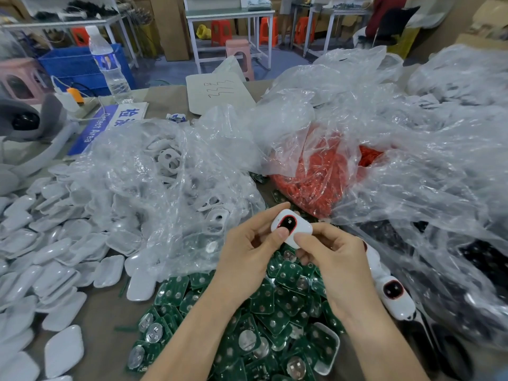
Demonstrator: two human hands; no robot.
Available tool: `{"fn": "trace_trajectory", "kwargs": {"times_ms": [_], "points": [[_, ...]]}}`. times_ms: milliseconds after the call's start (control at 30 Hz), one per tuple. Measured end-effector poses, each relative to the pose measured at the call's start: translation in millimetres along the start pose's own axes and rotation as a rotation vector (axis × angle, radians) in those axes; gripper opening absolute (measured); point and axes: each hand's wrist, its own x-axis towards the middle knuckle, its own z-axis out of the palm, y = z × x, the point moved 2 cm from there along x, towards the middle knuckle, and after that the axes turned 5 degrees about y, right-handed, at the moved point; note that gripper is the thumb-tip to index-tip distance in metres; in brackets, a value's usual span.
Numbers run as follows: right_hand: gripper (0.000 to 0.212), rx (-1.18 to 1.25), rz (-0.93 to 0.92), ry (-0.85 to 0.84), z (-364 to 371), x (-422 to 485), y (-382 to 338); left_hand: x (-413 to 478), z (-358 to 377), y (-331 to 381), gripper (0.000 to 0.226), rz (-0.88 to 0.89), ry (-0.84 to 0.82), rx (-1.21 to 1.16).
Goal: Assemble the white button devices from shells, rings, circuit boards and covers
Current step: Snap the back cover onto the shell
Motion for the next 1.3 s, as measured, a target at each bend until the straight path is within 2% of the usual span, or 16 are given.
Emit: {"fn": "trace_trajectory", "kwargs": {"times_ms": [467,600,700,767,833,900,967,1067,1167,1300], "points": [[0.021,0.064,-0.002,-0.046,-12.1,-12.4,-2.8,-3.0,3.7,2.6,0.034,0.052,-0.12,0.058],[0.024,0.035,0.014,0.077,-34.6,-18.6,-5.8,-7.4,9.4,4.7,0.038,0.063,-0.209,0.23],[0.026,0.074,0.012,0.204,-62.6,-23.2,-12.2,-8.4,5.2,13.4,0.037,0.085,-0.136,0.297],[0.029,-0.009,-0.029,0.247,-78.6,-23.5,-15.5,-5.5,-6.2,18.7,0.032,0.082,0.003,0.349],[0.032,-0.142,-0.074,0.253,-88.1,-25.7,-17.5,-5.5,-15.9,23.0,0.033,0.075,0.062,0.499],[0.032,-0.314,-0.124,0.263,-91.6,-29.3,-14.8,-11.0,-17.4,22.4,0.039,0.062,-0.032,0.708],[0.026,-0.464,-0.157,0.286,-89.1,-34.5,-8.6,-24.7,-6.1,15.1,0.05,0.086,-0.228,0.897],[0.018,-0.564,-0.171,0.299,-79.5,-36.6,4.8,-39.8,20.9,-2.1,0.059,0.191,-0.451,1.079],[0.017,-0.715,-0.228,0.288,-69.8,-34.4,11.6,-30.7,45.9,-10.7,0.055,0.242,-0.491,1.151],[0.017,-0.837,-0.275,0.273,-66.7,-33.4,16.1,-5.8,77.3,-5.1,0.048,0.289,-0.415,0.999]]}}
